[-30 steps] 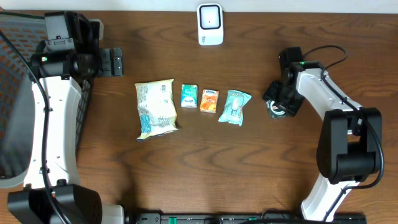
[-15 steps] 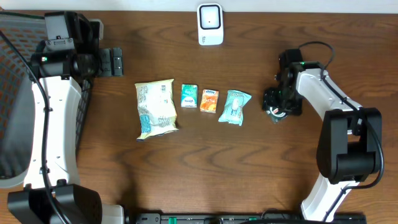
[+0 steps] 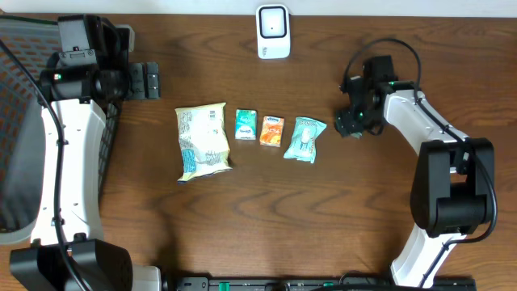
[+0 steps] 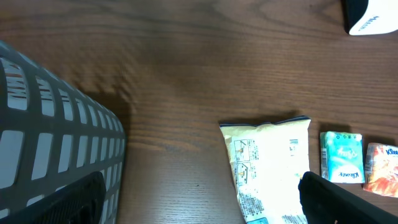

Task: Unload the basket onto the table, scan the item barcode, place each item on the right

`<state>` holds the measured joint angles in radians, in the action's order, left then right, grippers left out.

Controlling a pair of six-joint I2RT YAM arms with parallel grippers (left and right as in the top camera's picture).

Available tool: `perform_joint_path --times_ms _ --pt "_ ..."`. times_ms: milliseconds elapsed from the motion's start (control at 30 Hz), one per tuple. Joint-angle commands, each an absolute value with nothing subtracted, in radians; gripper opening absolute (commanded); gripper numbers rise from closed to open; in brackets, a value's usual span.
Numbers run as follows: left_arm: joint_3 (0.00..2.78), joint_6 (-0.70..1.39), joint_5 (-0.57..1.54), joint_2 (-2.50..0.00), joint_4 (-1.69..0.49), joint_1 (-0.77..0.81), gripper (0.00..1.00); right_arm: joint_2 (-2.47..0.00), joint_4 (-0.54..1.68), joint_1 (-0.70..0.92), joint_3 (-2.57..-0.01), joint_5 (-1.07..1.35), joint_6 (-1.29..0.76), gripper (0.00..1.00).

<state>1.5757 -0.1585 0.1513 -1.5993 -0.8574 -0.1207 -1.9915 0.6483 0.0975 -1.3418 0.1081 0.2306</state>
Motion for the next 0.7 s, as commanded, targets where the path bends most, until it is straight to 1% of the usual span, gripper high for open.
perform_joint_path --times_ms 0,33,133,167,200,267,333,467,667 --pt "1.588 -0.172 0.146 -1.601 -0.860 -0.119 0.98 -2.021 0.614 0.113 -1.334 0.184 0.264 0.84" --pt "1.588 -0.172 0.146 -1.601 -0.860 -0.119 0.98 -2.020 0.612 0.113 -1.349 0.183 0.216 0.89" --pt "1.588 -0.172 0.146 -1.601 -0.860 -0.119 0.98 -2.020 0.629 0.108 -1.402 0.179 -0.001 0.91" --pt "1.588 -0.172 0.146 -1.601 -0.860 -0.119 0.98 -2.020 0.666 0.108 -1.433 0.177 -0.144 0.85" --pt "1.588 -0.172 0.146 -1.601 -0.860 -0.119 0.98 -2.020 0.691 0.108 -1.445 0.170 -0.225 0.78" --pt "1.588 -0.172 0.146 -1.601 -0.860 -0.119 0.98 -2.020 0.741 0.109 -1.449 0.132 -0.390 0.76" --pt "1.588 -0.172 0.146 -1.601 -0.860 -0.119 0.98 -2.021 0.794 0.109 -1.447 0.083 -0.491 0.76" --pt "1.588 -0.172 0.146 -1.601 -0.860 -0.119 0.98 -2.022 0.835 0.109 -1.437 0.023 -0.523 0.78" --pt "1.588 -0.172 0.146 -1.601 -0.860 -0.119 0.97 -2.028 0.810 0.119 -1.409 -0.002 -0.516 0.79"
